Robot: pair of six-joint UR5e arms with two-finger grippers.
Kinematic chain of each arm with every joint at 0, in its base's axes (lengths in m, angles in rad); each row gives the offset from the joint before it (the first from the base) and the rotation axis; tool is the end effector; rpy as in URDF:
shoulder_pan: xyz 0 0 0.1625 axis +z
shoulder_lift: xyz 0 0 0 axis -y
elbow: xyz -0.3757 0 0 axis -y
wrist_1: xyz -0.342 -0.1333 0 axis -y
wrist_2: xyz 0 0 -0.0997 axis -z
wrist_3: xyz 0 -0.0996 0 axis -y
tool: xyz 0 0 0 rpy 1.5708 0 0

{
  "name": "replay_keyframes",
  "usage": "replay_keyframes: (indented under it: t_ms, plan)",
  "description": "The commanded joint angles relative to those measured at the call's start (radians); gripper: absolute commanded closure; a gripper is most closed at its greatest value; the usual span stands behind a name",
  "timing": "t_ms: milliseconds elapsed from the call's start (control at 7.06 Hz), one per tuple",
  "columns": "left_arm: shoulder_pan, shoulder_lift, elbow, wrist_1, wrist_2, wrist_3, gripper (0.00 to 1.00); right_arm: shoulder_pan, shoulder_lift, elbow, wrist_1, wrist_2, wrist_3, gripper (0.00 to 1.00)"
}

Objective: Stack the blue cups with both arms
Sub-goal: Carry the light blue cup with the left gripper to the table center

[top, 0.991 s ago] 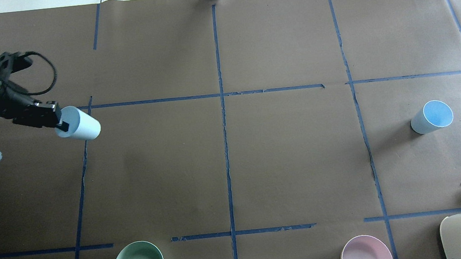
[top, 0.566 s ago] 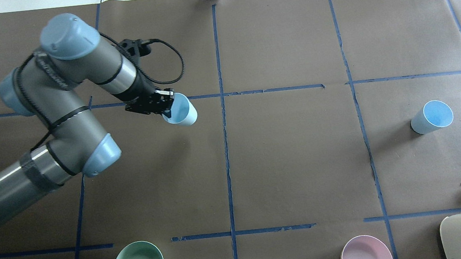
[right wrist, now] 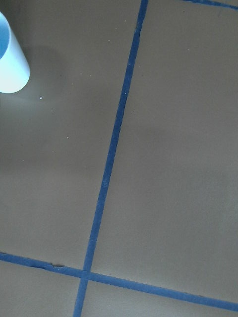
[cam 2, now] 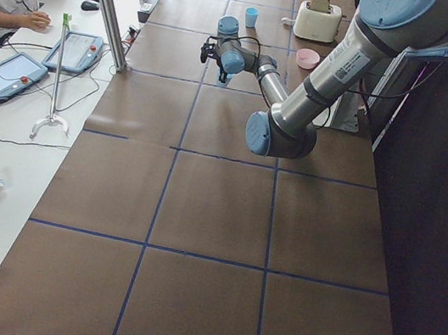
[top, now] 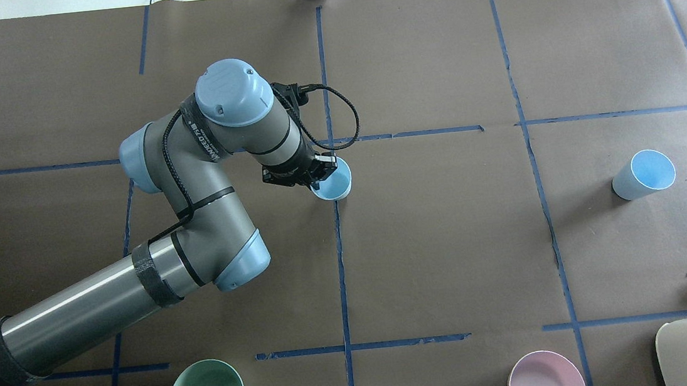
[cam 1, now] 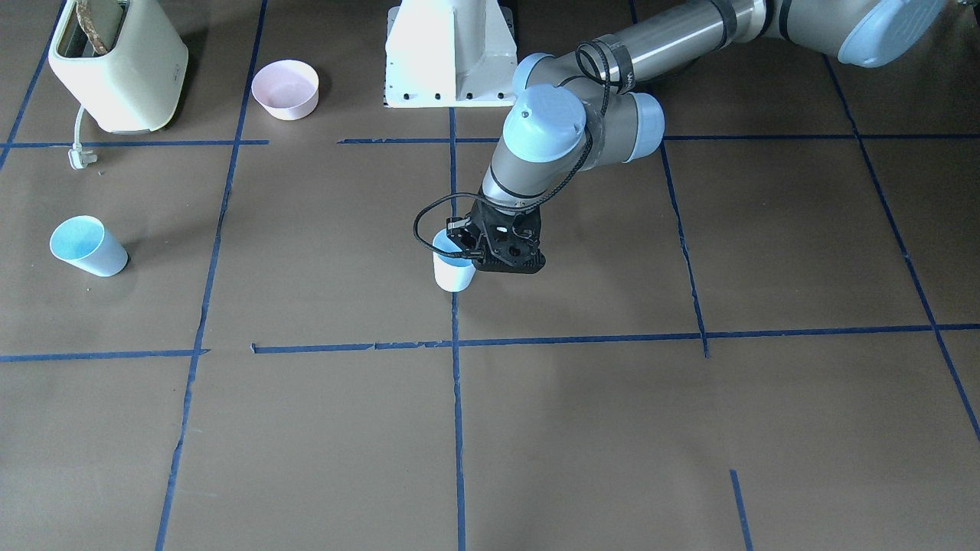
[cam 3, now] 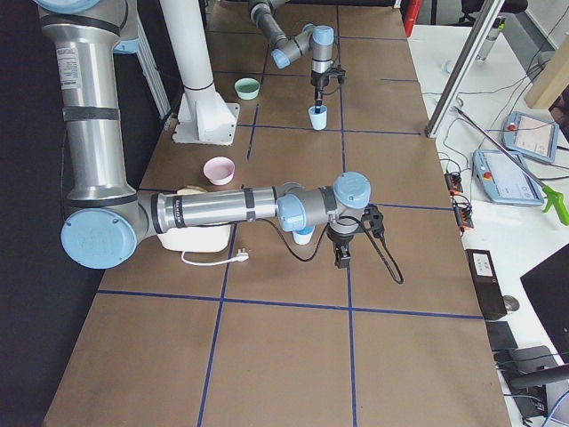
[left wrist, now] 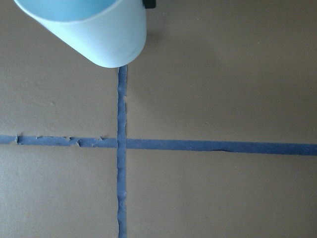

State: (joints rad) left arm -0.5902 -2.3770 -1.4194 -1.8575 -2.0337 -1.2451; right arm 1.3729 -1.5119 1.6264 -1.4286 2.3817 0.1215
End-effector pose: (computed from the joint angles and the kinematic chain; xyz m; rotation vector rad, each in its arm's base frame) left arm 0.5098 -0.4484 0.1861 0.0247 1.0159 -0.0235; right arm -0.0336 -0.4785 0.5395 0.1112 -0.8354 -0.1759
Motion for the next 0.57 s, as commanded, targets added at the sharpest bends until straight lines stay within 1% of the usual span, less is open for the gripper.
replay_keyframes:
  t_ms: [0, 142, 283, 425]
  plan:
    - [0.009, -0.001, -0.004, 0.006, 0.007, -0.02, 0.92, 0.0, 0.001, 0.001, 0.025, 0.001, 0.061, 0.0]
    - [0.009, 0.002, -0.009, 0.018, 0.007, -0.039, 0.92, -0.001, 0.001, 0.001, 0.025, 0.002, 0.061, 0.0]
    - [0.009, -0.002, -0.015, 0.056, 0.012, -0.039, 0.92, -0.005, 0.002, 0.0, 0.025, 0.001, 0.063, 0.0]
    - [0.009, -0.002, -0.015, 0.06, 0.012, -0.039, 0.85, -0.011, 0.002, 0.001, 0.025, 0.002, 0.085, 0.0]
